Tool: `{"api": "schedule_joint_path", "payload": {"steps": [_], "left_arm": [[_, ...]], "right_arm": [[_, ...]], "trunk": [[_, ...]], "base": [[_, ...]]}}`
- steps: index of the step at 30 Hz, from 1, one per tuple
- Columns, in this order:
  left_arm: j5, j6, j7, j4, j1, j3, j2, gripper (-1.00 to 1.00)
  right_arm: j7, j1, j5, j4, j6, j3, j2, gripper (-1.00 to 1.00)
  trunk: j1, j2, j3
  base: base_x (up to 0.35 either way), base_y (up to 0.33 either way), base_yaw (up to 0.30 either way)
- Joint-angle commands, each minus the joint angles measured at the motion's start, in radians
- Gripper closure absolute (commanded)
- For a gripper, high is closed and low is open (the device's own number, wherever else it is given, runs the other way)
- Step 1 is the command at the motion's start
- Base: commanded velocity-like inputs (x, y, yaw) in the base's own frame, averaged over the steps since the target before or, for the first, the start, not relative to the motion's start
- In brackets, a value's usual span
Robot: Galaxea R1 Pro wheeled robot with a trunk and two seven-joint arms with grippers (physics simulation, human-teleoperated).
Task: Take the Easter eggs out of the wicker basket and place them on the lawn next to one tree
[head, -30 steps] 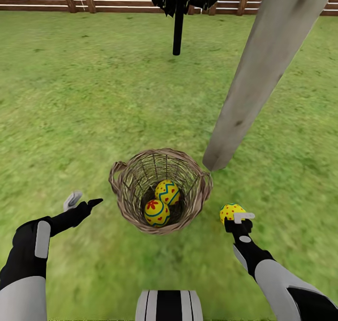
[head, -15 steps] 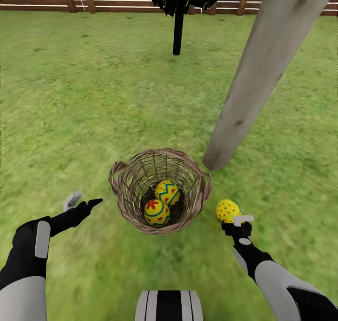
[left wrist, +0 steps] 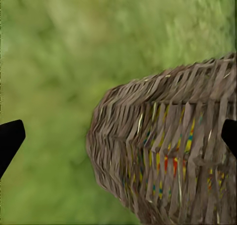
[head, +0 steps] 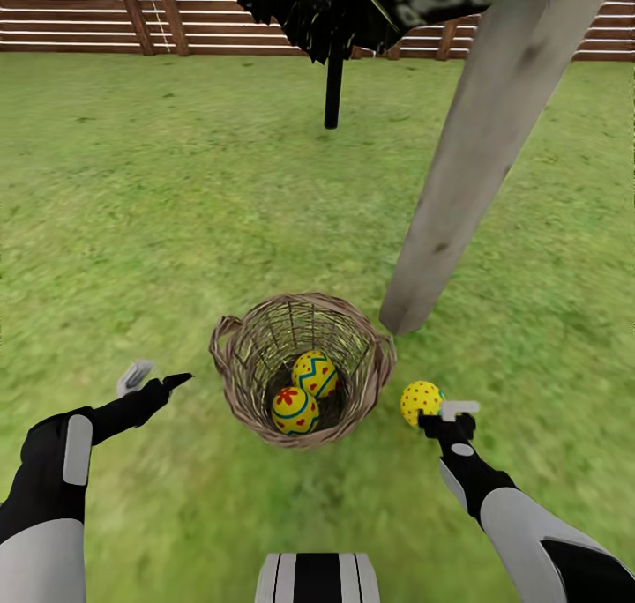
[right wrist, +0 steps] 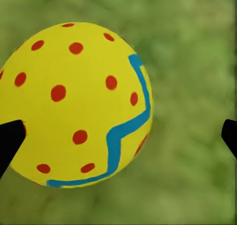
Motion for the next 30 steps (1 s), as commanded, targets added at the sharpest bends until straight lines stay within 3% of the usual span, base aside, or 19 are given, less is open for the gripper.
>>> {"api": "schedule_joint_path", "payload": {"steps": [1,5,7,8,10,12,14,16,19,22,25,30], "left_arm": [[-0.005,0.008,-0.005,-0.003,-0.001,0.006,0.006,-1.00],[-0.001,0.013,-0.006,0.001,-0.001,0.009,0.041,-1.00],[-0.001,0.013,-0.006,0.004,-0.001,0.009,0.045,-1.00],[-0.001,0.014,-0.006,0.005,-0.001,0.008,0.045,-1.00],[-0.001,0.014,-0.006,0.004,-0.001,0.008,0.045,-1.00],[-0.001,0.015,-0.006,0.004,-0.001,0.008,0.045,-1.00],[-0.001,0.015,-0.006,0.004,-0.001,0.007,0.045,-1.00],[0.000,0.015,-0.006,0.003,-0.001,0.008,0.045,-1.00],[0.000,0.015,-0.006,0.003,-0.001,0.008,0.044,-1.00],[0.000,0.016,-0.006,0.002,-0.001,0.008,0.045,-1.00],[0.000,0.017,-0.006,0.002,-0.001,0.007,0.045,-1.00],[0.000,0.018,-0.006,0.003,-0.001,0.006,0.046,-1.00]], "right_arm": [[-0.003,-0.001,0.010,0.002,0.001,-0.008,0.000,-1.00],[0.001,-0.001,0.007,-0.001,0.081,-0.011,-0.001,-1.00],[0.062,-0.001,-0.030,-0.037,0.239,-0.033,-0.016,-1.00],[0.129,0.003,-0.087,-0.105,0.345,-0.065,-0.034,-1.00],[0.233,0.015,-0.140,-0.290,0.552,-0.090,-0.065,-1.00],[0.283,0.061,-0.151,-0.467,0.688,-0.095,-0.072,-1.00],[0.403,0.148,-0.155,-0.709,0.822,-0.112,-0.073,-1.00],[0.481,0.202,-0.156,-0.866,0.906,-0.174,-0.070,-1.00],[0.544,0.216,-0.162,-0.914,0.929,-0.211,-0.069,-1.00],[0.746,0.236,-0.174,-0.967,0.930,-0.268,-0.065,-1.00],[0.877,0.282,-0.175,-1.086,0.930,-0.323,-0.062,-1.00],[1.038,0.289,-0.176,-1.127,0.932,-0.335,-0.061,-1.00]], "trunk": [[-0.001,0.000,0.003],[-0.002,0.001,0.019],[-0.003,0.001,0.027],[-0.004,0.002,0.030],[-0.005,0.002,0.038],[-0.006,0.003,0.046],[-0.006,0.003,0.054],[-0.007,0.004,0.061],[-0.009,0.004,0.073],[-0.010,0.005,0.085],[-0.011,0.006,0.096],[-0.014,0.007,0.116]], "base": [[0.000,0.000,0.000],[0.000,0.000,0.000],[0.000,0.000,0.000],[0.000,0.000,0.000],[-0.053,0.000,0.000],[-0.247,0.000,0.000],[-0.322,0.000,0.000],[-0.338,0.000,0.000],[-0.341,0.000,0.000],[-0.114,0.000,0.000],[-0.010,0.000,0.000],[0.000,0.000,0.000]]}}
